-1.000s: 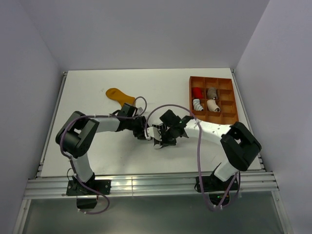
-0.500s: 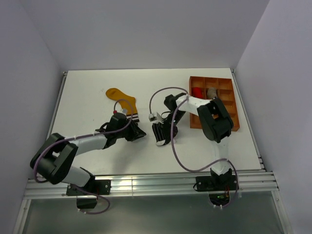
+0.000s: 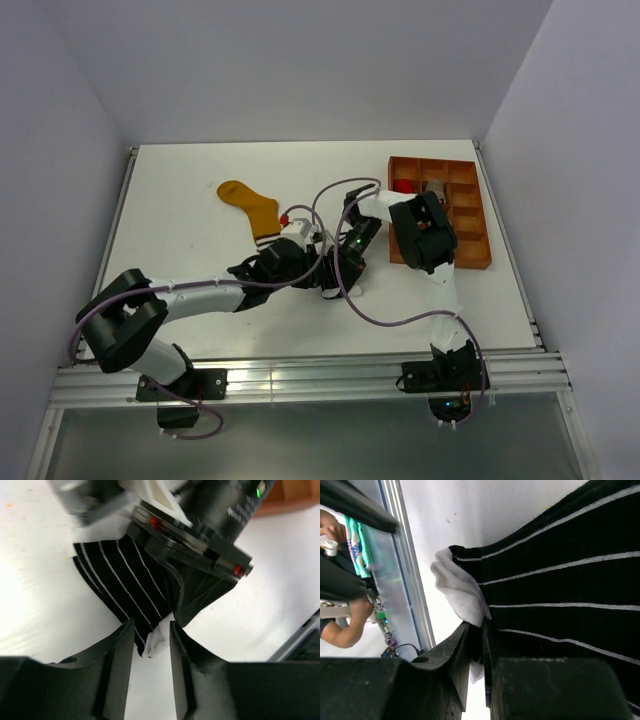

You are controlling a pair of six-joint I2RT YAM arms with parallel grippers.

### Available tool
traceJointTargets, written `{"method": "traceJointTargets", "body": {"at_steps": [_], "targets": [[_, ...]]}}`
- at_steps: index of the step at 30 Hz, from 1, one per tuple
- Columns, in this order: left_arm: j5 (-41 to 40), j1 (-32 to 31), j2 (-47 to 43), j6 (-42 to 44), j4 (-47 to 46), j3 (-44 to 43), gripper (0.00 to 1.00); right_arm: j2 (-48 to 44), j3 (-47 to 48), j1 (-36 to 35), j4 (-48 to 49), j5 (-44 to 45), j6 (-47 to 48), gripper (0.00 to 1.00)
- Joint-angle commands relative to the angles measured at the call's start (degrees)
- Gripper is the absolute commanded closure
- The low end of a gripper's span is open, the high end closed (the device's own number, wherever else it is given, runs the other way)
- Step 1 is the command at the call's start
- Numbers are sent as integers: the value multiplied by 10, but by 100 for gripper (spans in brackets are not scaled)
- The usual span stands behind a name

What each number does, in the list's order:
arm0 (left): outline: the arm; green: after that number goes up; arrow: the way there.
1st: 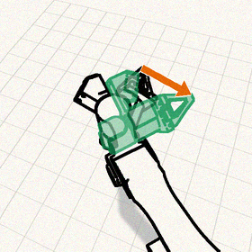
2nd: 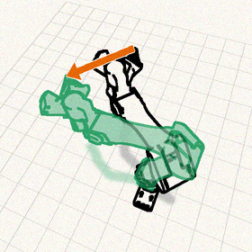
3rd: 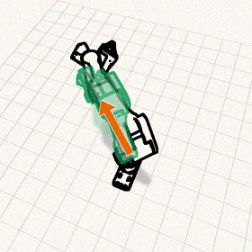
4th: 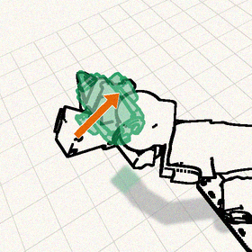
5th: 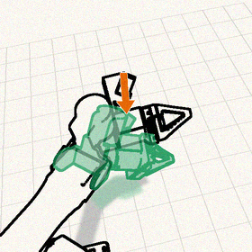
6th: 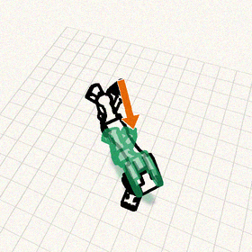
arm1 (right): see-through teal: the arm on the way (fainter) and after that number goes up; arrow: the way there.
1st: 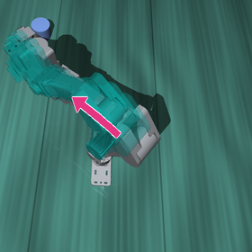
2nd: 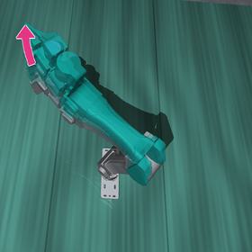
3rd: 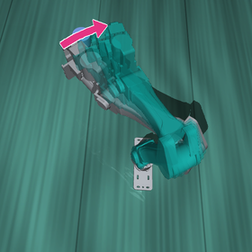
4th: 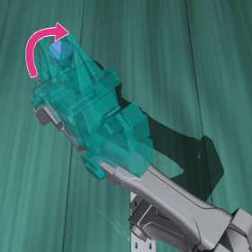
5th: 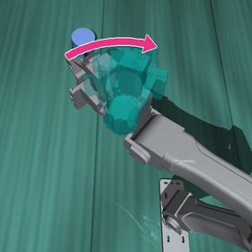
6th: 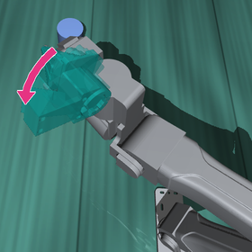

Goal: Roll the socks
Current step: Roll the sock at the center of the board.

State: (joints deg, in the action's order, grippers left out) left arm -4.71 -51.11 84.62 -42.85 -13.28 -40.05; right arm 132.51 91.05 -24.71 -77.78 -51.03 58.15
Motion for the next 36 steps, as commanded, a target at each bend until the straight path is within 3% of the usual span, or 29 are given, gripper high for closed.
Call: {"method": "traceJointTargets", "body": {"at_steps": [1,15,26,36], "targets": [[-7,-23,29,93,-42,-24,59,24,22,2,-47,16,9,81],[-65,-109,113,185,-37,-78,51,44,42,7,-47,16,-22,81],[-84,-109,126,204,-37,-67,51,49,44,12,-48,17,-20,82],[-55,-100,145,190,-43,-54,59,52,47,17,-48,16,-19,82]]}}
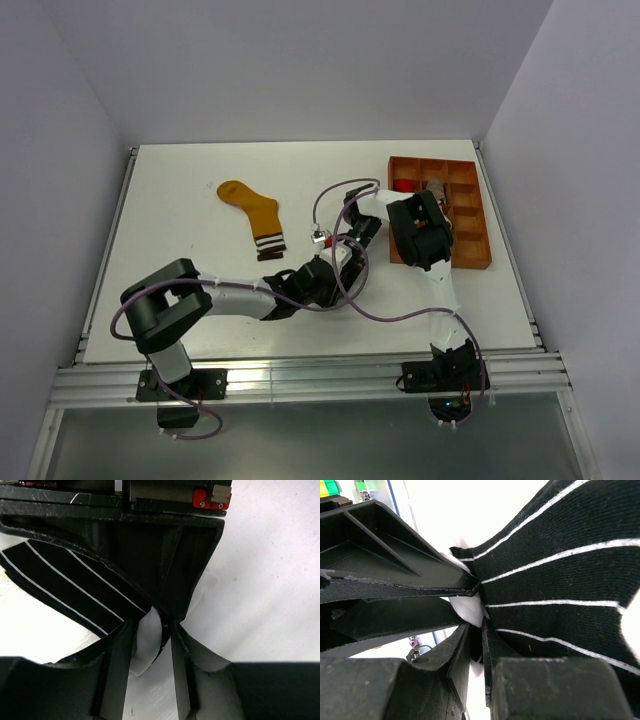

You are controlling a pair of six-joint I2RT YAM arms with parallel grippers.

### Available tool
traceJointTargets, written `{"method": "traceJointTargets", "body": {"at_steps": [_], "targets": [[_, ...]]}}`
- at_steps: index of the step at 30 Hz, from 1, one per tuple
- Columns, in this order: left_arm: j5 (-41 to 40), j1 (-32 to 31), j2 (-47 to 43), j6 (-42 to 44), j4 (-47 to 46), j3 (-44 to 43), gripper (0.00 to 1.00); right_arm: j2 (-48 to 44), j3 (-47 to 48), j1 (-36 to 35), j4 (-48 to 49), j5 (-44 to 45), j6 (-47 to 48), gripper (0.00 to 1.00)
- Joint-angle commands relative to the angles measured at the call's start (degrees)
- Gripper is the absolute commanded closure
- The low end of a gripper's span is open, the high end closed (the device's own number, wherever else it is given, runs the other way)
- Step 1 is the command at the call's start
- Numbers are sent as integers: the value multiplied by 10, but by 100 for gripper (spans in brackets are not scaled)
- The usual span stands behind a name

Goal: Roll the socks
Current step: Roll the sock at the center of the board.

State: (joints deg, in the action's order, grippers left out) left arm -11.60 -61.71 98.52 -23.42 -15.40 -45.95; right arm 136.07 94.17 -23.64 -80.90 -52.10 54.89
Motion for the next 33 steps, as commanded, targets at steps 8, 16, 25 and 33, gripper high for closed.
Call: {"method": "traceJointTargets", "body": {"at_steps": [8,16,25,33], "targets": [[94,37,21,-35,-38,13,60,17,10,10,-16,25,18,82],[212,87,30,-86,-63,53,75,4,-3,13,-5,16,22,71],[360,132,69,-146,-72,56,96,-61,-50,25,72,21,-8,56],[469,171,101,-214,-2,13,99,-213,-187,39,289,83,-114,51]]}}
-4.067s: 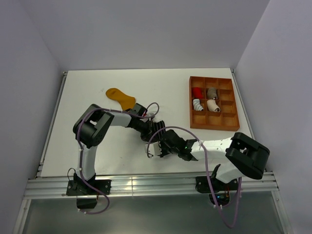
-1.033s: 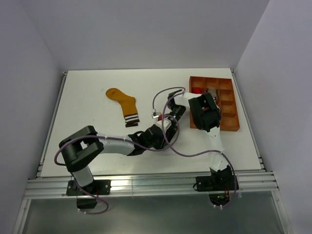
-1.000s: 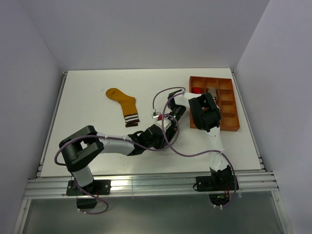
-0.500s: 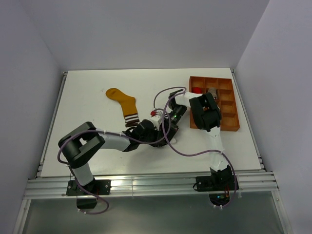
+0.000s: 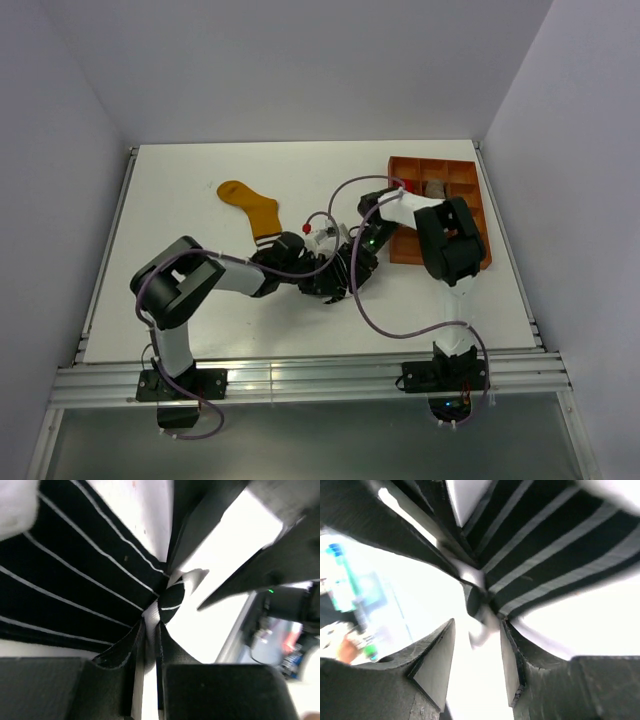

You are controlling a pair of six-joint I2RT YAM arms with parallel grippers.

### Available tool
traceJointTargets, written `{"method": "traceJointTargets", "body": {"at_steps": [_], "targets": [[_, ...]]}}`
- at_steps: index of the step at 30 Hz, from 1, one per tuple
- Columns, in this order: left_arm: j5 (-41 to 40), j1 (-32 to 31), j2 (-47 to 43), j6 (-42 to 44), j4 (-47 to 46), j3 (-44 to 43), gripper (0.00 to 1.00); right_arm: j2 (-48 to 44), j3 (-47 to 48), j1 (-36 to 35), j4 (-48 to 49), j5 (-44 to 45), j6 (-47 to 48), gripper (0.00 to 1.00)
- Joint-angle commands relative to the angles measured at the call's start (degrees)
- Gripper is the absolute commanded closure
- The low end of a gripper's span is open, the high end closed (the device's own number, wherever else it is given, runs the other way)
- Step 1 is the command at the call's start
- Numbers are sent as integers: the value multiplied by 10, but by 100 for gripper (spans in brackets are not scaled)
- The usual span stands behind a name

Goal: Roll the socks
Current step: Roll the sock at the center of the board.

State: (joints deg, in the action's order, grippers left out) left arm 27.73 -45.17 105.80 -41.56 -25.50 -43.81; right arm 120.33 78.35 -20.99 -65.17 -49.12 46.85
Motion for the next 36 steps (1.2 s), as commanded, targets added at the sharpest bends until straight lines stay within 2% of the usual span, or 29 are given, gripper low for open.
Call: {"method": "traceJointTargets", "body": {"at_steps": [1,9,14,17,19,25,28,36], "targets": [[86,7,33,-40,113,-15,99,-72,-37,15,146,54,-38,51],[172,48,83,-125,197,-44,100,-258,-159,56,301,57,-61,48],[175,64,86,-136,253,-65,100,-391,-268,47,370,82,-28,44],[172,68,91,-128,305,-89,100,-477,-339,7,418,130,-3,40],[157,71,94,-117,343,-108,100,-525,-374,-49,461,168,-3,38],[144,74,113,-106,377,-131,100,-571,-466,-206,546,286,7,37],[145,74,118,-106,374,-129,100,-567,-491,-257,575,330,19,37],[157,75,133,-97,362,-127,100,-524,-522,-334,649,406,44,39]]}}
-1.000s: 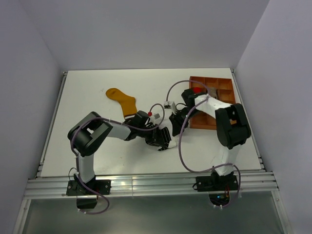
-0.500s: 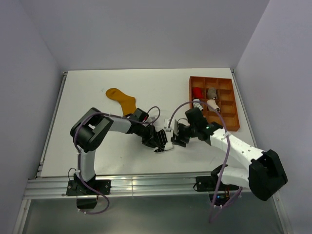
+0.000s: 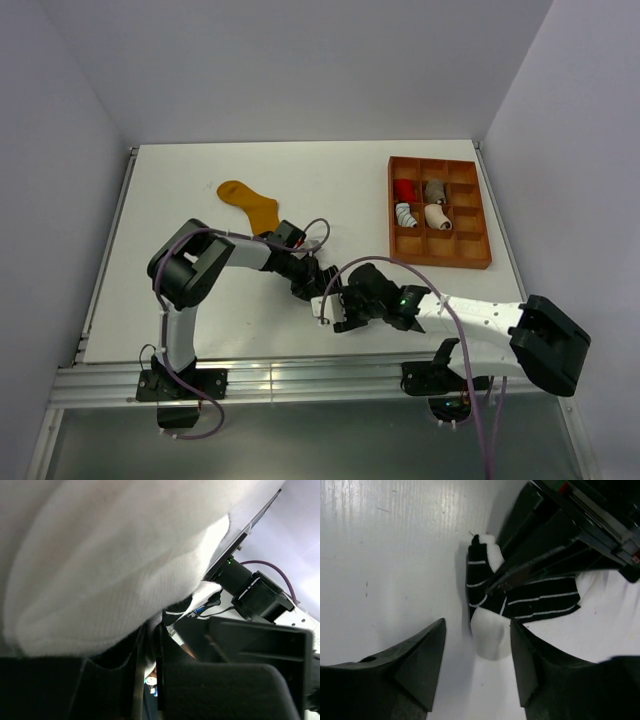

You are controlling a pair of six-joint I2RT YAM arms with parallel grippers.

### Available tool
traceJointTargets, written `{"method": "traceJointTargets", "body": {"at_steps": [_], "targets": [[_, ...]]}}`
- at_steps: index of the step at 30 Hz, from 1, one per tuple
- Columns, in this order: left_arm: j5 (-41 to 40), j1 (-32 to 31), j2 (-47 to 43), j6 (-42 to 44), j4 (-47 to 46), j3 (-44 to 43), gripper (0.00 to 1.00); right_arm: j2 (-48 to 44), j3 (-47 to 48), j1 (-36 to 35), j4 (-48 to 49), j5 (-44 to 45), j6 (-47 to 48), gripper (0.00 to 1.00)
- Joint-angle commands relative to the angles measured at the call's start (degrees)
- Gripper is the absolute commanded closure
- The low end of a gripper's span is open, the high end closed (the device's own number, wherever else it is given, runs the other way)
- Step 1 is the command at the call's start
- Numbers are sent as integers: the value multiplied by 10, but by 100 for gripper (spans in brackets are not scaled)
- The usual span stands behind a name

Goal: Roll the socks
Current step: Roll the sock at the center of the board.

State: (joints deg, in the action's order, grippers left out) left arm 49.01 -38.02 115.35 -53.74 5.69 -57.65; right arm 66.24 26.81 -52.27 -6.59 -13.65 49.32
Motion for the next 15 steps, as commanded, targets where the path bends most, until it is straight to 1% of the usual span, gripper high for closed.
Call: {"method": "traceJointTargets", "body": {"at_steps": [1,3,5,8,9,11,15], "targets": [[-56,3,37,28,53,10,100,23,-4,-26,63,54,20,42],[-57,3,37,33,56,10,100,35,5,-33,63,55,20,45],[-52,4,36,38,57,10,100,52,10,-34,63,62,22,45],[-45,4,37,44,59,9,100,72,14,-36,63,71,31,50],[-44,4,38,47,61,8,100,79,16,-36,81,72,31,51],[-43,5,38,57,69,4,100,100,21,-37,83,78,32,53],[-35,8,39,72,74,2,99,124,31,-37,91,95,33,59]]}}
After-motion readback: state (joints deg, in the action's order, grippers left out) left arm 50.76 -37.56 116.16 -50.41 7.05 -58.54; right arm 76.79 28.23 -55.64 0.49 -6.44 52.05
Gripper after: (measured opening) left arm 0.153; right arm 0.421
